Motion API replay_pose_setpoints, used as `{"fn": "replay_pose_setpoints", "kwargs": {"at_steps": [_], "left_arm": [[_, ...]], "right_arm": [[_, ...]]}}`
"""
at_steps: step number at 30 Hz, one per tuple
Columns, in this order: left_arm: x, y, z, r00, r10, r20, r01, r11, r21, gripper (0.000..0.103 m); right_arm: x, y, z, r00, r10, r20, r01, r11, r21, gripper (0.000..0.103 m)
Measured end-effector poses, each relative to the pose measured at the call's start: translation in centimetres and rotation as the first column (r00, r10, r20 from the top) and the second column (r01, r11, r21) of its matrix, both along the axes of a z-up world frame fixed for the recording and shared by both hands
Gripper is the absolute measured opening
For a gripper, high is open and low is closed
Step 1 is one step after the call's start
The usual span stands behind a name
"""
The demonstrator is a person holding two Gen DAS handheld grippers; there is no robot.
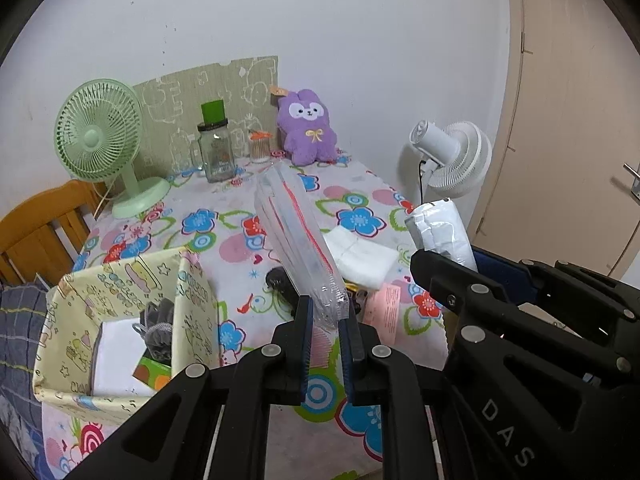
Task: Organize soft objects
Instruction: 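Lift the plastic bag with left tool while right tool lifts the rolled item, then carry the plastic bag and white-and-tan roll with both tools over the storage box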
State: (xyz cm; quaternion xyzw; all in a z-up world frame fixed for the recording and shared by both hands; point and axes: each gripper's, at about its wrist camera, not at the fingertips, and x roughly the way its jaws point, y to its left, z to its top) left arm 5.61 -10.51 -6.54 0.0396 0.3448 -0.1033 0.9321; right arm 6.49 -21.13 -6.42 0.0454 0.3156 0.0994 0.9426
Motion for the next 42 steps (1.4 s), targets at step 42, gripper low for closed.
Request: {"fn": "replay_pose_setpoints", "kwargs": {"at_steps": [42], "left_arm": [[-0.5, 8.4, 3.2, 0.988, 0.14, 0.068, -0.139, 0.99, -0.016, 0.01]], "right_arm": [[0.7, 8.2, 4.1, 0.988, 0.14, 0.066, -0.137, 0.99, -0.038, 0.023]]}}
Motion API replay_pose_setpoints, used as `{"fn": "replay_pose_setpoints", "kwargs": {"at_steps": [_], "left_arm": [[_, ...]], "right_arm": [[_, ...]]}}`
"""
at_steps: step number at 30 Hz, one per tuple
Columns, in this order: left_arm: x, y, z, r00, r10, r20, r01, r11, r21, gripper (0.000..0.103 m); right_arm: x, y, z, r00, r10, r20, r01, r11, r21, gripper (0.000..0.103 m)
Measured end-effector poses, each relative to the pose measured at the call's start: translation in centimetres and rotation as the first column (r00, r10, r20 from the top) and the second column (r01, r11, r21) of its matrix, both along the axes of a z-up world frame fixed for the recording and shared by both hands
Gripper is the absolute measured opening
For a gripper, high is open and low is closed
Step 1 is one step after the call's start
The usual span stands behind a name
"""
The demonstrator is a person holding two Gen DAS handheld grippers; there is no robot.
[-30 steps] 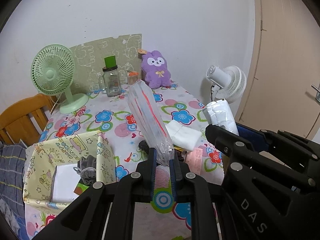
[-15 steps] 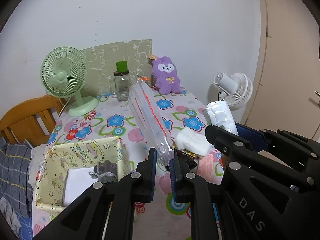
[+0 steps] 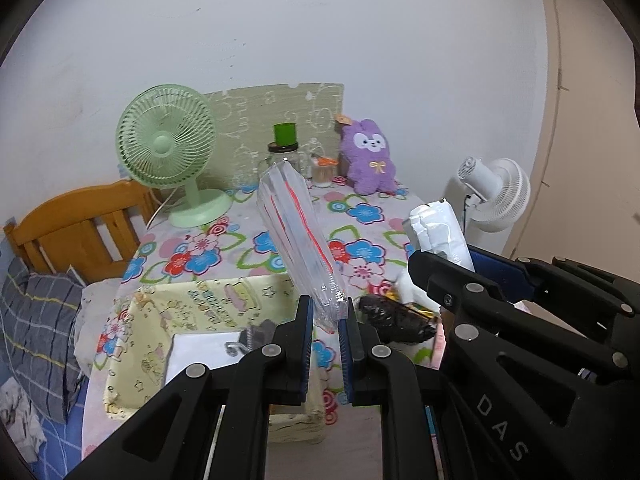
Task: Organize soft objects
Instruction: 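Carry the plastic bag and white-and-tan roll with both tools over the storage box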
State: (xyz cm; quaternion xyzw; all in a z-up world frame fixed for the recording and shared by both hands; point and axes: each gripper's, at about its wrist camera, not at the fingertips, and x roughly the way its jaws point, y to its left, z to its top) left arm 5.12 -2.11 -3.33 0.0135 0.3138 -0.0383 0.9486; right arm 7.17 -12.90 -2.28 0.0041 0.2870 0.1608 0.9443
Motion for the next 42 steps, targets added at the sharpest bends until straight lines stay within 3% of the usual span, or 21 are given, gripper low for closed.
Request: {"fn": "replay_pose_setpoints", "kwargs": {"at_steps": [20, 36, 40, 41, 42], "left_arm": [[0.2, 6.0, -2.3, 0.985, 0.159, -0.072, -0.159, 0.987, -0.007, 0.01], [2.4, 10.2, -5.9, 0.949, 0.232, -0.216, -0.236, 0.972, 0.008, 0.011], [2.7, 11.0, -6.4, 0.936, 0.255, -0.242, -0.26, 0.966, 0.015, 0.016], [2.8, 11.2, -6.6, 0.932, 0.26, -0.253, -0.265, 0.964, 0.014, 0.02], [3.0, 11.4, -6.8, 0.927, 0.266, -0.265, -0.272, 0.962, 0.014, 0.031]], "right_arm": [[1.7, 6.7, -1.5, 0.986, 0.161, -0.05, -0.162, 0.987, -0.005, 0.023], [4.3, 11.4, -4.2, 0.959, 0.244, -0.146, -0.25, 0.968, -0.018, 0.023], [5.1, 12.5, -4.9, 0.946, 0.272, -0.173, -0.28, 0.96, -0.021, 0.023], [5.3, 12.7, -5.0, 0.944, 0.277, -0.177, -0.285, 0.958, -0.023, 0.023], [5.4, 12.9, -5.1, 0.942, 0.281, -0.181, -0.29, 0.957, -0.025, 0.023]]}}
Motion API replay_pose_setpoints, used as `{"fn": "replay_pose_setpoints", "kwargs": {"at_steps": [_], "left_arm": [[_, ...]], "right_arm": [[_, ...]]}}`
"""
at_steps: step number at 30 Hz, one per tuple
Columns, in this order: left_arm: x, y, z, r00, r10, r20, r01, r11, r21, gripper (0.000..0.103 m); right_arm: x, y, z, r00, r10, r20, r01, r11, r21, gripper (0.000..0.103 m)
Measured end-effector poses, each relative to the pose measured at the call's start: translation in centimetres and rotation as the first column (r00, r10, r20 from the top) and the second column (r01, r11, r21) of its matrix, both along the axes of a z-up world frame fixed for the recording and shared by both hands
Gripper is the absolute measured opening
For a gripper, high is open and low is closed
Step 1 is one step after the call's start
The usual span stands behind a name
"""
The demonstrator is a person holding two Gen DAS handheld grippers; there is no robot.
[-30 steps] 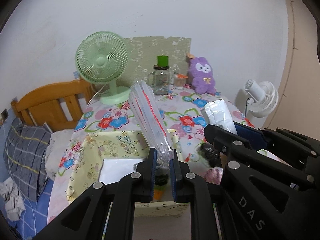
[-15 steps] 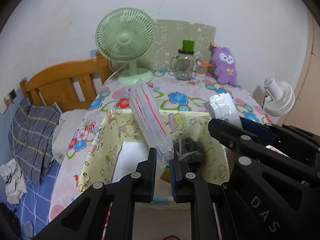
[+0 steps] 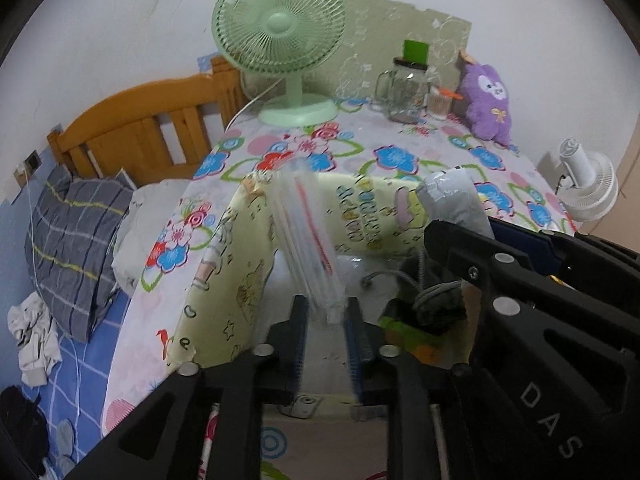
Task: Organize soft objects
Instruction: 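Carry the plastic bag and white-and-tan roll with both tools over the storage box, then open right tool releasing the roll while left tool drops the plastic bag into the box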
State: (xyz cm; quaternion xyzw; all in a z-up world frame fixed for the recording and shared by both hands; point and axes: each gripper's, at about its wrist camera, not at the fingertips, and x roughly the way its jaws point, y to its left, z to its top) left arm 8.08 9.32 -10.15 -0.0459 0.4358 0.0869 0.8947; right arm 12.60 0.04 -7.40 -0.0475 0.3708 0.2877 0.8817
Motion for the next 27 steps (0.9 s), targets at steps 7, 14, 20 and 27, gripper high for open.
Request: {"fn": "replay_pose_setpoints", "kwargs": {"at_steps": [7, 14, 20, 27], "left_arm": [[0.6, 0.9, -0.7, 1.0, 0.015, -0.023, -0.014, 0.999, 0.03, 0.061], [1.3, 1.3, -1.2, 0.999, 0.014, -0.048, -0.012, 0.999, 0.037, 0.066], [1.5, 1.1, -1.1, 0.999, -0.016, -0.051, 0.017, 0.999, 0.027, 0.073], [1.2, 0.5, -0.2, 0.999, -0.022, -0.027, 0.023, 0.998, 0.056, 0.083]], "right_arm": [[1.1, 1.5, -1.1, 0.999, 0.031, -0.039, -0.032, 0.999, -0.024, 0.023], [2.1, 2.4, -2.0, 0.995, 0.05, -0.082, -0.052, 0.998, -0.023, 0.027], [2.7, 2.3, -2.6, 0.994, 0.014, -0.105, -0.02, 0.998, -0.052, 0.071], [2.2, 1.7, -1.9, 0.997, 0.003, -0.075, -0.007, 0.999, -0.054, 0.072]]}}
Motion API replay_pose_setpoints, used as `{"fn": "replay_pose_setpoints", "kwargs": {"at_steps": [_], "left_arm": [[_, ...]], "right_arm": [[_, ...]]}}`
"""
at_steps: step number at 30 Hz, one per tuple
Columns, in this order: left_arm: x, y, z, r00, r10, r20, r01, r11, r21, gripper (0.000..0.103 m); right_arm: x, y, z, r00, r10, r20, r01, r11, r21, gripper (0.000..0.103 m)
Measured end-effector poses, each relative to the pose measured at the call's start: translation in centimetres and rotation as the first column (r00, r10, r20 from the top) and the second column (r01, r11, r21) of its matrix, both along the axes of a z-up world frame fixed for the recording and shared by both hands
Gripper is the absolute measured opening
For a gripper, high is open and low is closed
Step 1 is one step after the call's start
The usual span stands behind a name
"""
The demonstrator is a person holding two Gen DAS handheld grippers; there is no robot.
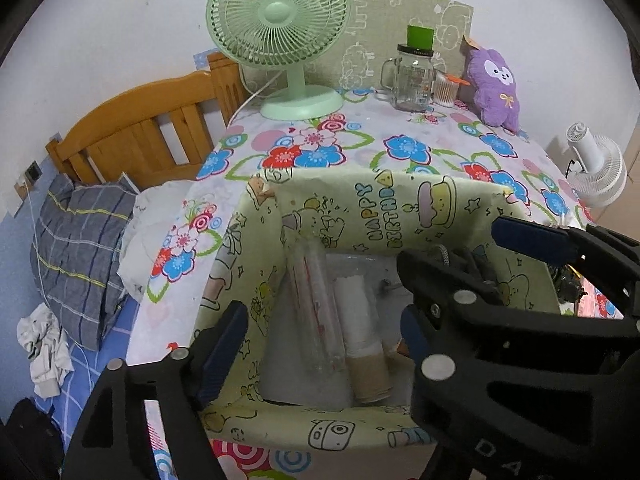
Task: Organize soft objects
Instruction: 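Open right tool releasing the roll while left tool drops the plastic bag into the box, then move both tools from the storage box toward the black bundle and white cloth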
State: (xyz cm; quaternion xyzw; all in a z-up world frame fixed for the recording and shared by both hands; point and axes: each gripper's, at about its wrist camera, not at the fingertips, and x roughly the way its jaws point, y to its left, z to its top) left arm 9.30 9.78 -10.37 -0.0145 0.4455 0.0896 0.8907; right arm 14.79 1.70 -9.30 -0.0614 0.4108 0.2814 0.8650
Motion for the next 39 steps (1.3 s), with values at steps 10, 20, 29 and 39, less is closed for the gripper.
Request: {"fn": "replay_pose_setpoints", "kwargs": {"at_steps": [10, 20, 29, 39], "left_arm": [[-0.8, -1.9, 1.6, 0.999, -0.025, 0.047, 0.024, 1.0, 0.02, 0.088], [-1.9, -5.3, 3.6, 0.99, -0.092, 0.11, 0.087, 0.995, 0.05, 0.093], [-2.8, -8.0, 5.0, 0.98, -0.128, 0.152, 0.118, 0.99, 0.073, 0.096], [-3.9, -10.9, 6.4, 0.97, -0.146, 0.192, 0.137, 0.989, 0.062, 0.096]], "right_arm": [[-1.6, -2.4, 1.7, 0.998, -0.036, 0.061, 0.036, 0.999, 0.009, 0.073], [-3.3, -6.3, 3.3, 0.987, -0.11, 0.121, 0.106, 0.994, 0.039, 0.079], [-4.7, -9.6, 4.6, 0.972, -0.171, 0.16, 0.161, 0.984, 0.071, 0.081], [-6.2, -13.1, 5.7, 0.961, -0.213, 0.178, 0.195, 0.974, 0.117, 0.088]]}}
